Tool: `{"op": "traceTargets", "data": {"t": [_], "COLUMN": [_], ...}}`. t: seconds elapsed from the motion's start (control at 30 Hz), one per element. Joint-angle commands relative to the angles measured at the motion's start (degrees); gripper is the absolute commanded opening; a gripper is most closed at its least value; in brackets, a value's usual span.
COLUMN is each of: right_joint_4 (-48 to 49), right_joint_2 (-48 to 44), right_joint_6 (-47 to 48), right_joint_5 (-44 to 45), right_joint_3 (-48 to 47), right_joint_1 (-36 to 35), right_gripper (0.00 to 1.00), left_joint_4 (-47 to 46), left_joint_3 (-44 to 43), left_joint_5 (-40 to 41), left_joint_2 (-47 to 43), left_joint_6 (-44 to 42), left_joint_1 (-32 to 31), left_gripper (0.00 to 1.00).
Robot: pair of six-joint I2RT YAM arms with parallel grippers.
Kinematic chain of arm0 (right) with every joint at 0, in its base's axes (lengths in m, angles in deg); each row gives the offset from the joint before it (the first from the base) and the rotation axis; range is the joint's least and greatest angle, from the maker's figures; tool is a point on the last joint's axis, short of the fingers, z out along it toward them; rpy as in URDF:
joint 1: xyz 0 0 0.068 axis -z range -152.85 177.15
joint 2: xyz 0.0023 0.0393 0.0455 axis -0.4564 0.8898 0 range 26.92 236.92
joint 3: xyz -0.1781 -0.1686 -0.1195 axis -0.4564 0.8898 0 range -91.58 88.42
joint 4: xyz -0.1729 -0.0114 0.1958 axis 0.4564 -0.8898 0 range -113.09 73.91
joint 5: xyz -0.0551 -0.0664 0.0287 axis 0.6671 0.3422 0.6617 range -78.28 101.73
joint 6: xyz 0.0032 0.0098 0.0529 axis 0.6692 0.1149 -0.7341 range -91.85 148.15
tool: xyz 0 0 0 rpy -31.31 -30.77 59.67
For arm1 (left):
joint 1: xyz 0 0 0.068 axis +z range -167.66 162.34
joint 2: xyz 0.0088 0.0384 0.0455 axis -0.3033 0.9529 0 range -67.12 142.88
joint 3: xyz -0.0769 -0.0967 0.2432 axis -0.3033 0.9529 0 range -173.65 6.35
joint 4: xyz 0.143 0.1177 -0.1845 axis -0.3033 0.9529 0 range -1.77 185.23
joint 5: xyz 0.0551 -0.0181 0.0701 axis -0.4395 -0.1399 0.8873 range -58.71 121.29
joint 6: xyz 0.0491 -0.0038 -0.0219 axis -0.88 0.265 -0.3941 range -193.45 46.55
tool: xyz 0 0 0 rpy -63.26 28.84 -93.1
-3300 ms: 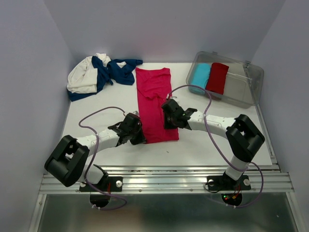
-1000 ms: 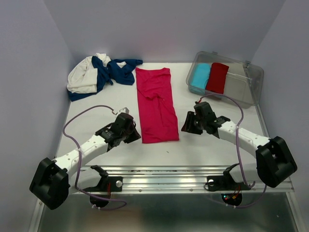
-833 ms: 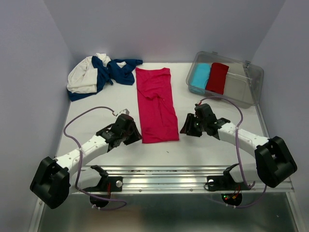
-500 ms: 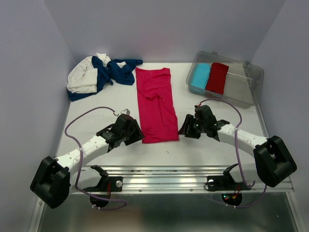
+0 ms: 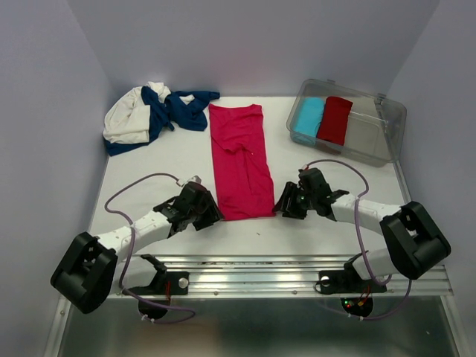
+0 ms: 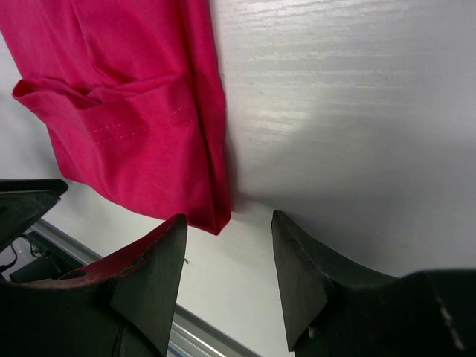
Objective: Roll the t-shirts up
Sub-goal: Roll the T-shirt to the center of the board.
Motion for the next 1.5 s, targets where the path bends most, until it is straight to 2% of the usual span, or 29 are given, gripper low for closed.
{"op": "traceTargets", "data": {"t": [0.0, 0.2, 0.33, 0.43, 0.47, 0.53, 0.73, 0.83, 0.93, 0.97, 1.1, 1.17, 1.33, 1.47], "right_joint_4": [6.4, 8.4, 8.4, 8.7, 8.8, 8.8, 9.5, 10.7, 11.5, 11.7, 11.7, 11.7, 11.6, 11.3], "right_joint_2": [1.6, 2.7, 2.3, 1.6, 1.0, 0.6, 0.1, 0.5, 1.0, 1.2, 1.9, 2.0, 2.1, 2.0], "right_joint_6": [-1.2, -2.6, -2.6, -3.0, -3.1, -3.0, -3.7, -4.0, -4.2, -4.2, -4.0, -3.9, -3.9, -4.1], "right_joint_5": [-1.6, -2.9, -3.3, -3.7, -3.7, -3.4, -3.8, -4.5, -5.1, -5.1, -5.2, -5.4, -5.4, -5.3], "right_joint_3": [1.5, 2.7, 3.2, 3.8, 4.3, 4.8, 6.4, 6.5, 6.3, 6.1, 5.6, 5.5, 5.4, 5.1], "right_joint_1": [0.0, 0.0, 0.0, 0.0, 0.0, 0.0, 0.0, 0.0, 0.0, 0.0, 0.0, 0.0, 0.0, 0.0], "right_gripper": [0.55, 0.48, 0.47, 0.48, 0.48, 0.48, 0.47, 0.43, 0.37, 0.36, 0.35, 0.35, 0.35, 0.35], "left_joint_4": [-6.0, -6.1, -6.1, -6.1, -6.1, -6.1, -6.1, -6.1, -6.1, -6.1, -6.1, -6.1, -7.9, -7.9], "left_joint_3": [1.4, 1.1, 1.2, 1.4, 1.4, 1.3, 1.9, 2.3, 2.4, 2.5, 2.6, 2.5, 1.8, 0.6], "left_joint_5": [-2.2, -2.1, -1.4, -1.0, -1.0, -0.9, -0.1, 0.0, 0.4, 0.5, 1.2, 1.2, 1.3, 1.3], "left_joint_2": [3.1, 6.0, 5.7, 5.5, 5.5, 5.8, 4.6, 3.8, 2.8, 2.6, 1.6, 1.8, 3.8, 6.1], "left_joint_6": [1.5, 2.2, 3.1, 3.6, 3.6, 3.6, 5.1, 5.6, 6.0, 6.3, 6.7, 6.9, 7.3, 7.2], "left_joint_1": [0.0, -0.1, -0.1, -0.1, 0.0, -0.1, -0.1, -0.1, 0.0, 0.0, 0.0, -0.1, 0.0, -0.1], "left_gripper": [0.58, 0.46, 0.35, 0.19, 0.07, 0.00, 0.00, 0.00, 0.20, 0.33, 0.53, 0.58, 0.58, 0.50]}}
